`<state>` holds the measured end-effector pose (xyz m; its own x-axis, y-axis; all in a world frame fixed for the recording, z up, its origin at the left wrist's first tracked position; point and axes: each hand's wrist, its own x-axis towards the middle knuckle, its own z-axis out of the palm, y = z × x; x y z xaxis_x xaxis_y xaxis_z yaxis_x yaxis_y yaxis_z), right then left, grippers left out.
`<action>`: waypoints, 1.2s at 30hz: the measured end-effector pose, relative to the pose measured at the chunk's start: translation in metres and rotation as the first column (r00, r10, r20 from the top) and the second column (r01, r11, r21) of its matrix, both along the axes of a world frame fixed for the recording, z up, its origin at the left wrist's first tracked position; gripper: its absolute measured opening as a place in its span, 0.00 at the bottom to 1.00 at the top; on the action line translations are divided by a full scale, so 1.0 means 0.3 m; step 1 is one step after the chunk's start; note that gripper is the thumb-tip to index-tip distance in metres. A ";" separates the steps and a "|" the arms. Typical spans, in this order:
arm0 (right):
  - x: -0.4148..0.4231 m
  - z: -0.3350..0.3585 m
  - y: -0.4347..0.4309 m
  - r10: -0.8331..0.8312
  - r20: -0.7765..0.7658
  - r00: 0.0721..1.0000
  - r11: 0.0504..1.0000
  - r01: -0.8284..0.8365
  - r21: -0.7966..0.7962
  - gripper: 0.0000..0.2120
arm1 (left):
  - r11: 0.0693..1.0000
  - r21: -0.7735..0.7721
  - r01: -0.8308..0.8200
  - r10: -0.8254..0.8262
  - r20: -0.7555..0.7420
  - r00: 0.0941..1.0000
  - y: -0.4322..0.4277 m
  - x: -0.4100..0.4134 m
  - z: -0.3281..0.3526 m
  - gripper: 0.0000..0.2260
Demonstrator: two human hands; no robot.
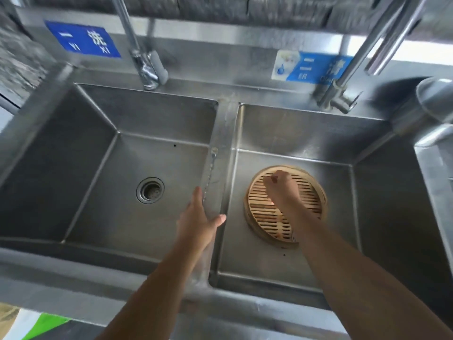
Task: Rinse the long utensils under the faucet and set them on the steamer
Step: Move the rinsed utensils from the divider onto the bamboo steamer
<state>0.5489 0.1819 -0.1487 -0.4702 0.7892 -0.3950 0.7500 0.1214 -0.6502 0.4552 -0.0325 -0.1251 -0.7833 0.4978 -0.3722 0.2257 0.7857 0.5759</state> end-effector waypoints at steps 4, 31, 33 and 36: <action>-0.110 0.115 -0.169 0.067 0.006 0.998 0.997 -0.067 0.027 0.08 | 0.999 0.006 0.043 -0.043 -0.017 0.999 -0.015 0.003 0.015 0.44; -0.378 0.133 -0.280 0.014 0.197 0.980 0.997 -0.028 0.072 0.10 | 0.985 0.005 0.171 -0.170 -0.096 0.981 -0.001 -0.011 -0.003 0.46; -0.360 0.148 -0.218 -0.042 0.144 0.989 0.997 0.033 0.065 0.09 | 0.981 -0.003 0.194 -0.192 -0.179 0.965 0.029 -0.017 -0.006 0.45; -0.307 0.167 -0.108 -0.143 0.062 0.988 0.990 0.143 0.013 0.09 | 0.979 -0.036 0.200 -0.203 -0.220 0.954 0.090 -0.030 -0.009 0.44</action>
<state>0.4568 0.1495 -0.0987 -0.3266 0.8500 -0.4133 0.7995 0.0153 -0.6004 0.4462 -0.0054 -0.1278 -0.7308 0.6501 -0.2080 0.5010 0.7179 0.4832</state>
